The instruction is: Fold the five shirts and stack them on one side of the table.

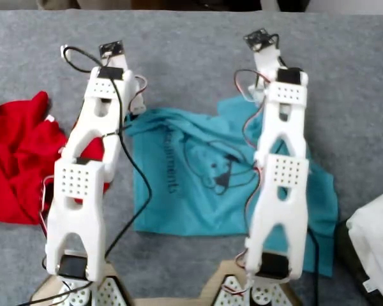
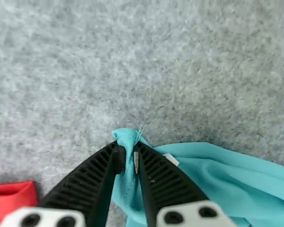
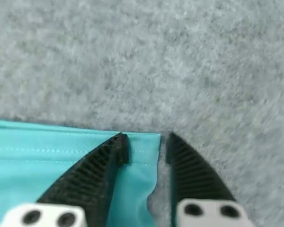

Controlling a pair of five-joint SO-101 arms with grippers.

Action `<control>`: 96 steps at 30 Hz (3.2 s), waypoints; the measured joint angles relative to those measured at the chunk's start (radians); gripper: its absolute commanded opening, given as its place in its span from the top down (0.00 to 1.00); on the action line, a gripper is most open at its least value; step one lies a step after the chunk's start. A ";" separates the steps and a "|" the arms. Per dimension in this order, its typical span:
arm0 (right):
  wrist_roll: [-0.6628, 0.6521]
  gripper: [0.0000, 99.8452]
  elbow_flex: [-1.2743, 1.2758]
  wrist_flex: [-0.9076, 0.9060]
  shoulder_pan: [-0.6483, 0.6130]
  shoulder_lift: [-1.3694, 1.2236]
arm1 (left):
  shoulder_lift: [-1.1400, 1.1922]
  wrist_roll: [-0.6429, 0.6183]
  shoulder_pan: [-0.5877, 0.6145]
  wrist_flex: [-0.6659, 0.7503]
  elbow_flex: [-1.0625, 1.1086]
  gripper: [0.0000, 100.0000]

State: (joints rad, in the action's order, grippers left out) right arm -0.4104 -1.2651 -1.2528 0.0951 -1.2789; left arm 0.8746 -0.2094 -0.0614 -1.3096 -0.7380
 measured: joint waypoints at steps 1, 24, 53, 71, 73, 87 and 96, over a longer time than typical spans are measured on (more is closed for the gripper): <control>-0.002 0.96 -0.009 -0.003 0.000 0.000 | 0.000 0.000 0.000 0.000 0.000 0.98; 0.095 0.99 -0.348 -0.081 0.002 0.000 | 0.000 0.000 0.000 0.018 0.003 0.98; 0.095 0.99 -0.351 -0.132 0.032 0.692 | -0.054 0.124 -0.038 -0.387 -0.884 0.98; 0.092 0.99 -0.354 -0.170 0.087 0.362 | 0.101 0.155 -0.044 -0.358 -0.821 0.98; 0.092 0.99 -0.354 -0.167 0.091 0.359 | 0.112 0.155 -0.044 -0.373 -0.819 0.98; 0.091 0.99 -0.356 -0.508 0.127 0.454 | 0.103 0.192 -0.146 -0.442 -0.677 0.98; 0.028 0.99 -0.304 -0.519 0.269 0.534 | -0.233 0.133 -0.222 -0.442 -0.192 0.98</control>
State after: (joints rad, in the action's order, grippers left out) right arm -0.3828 -1.5689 -1.7714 0.3636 -0.7449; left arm 0.6414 -0.0760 -0.2839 -1.7515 -0.9298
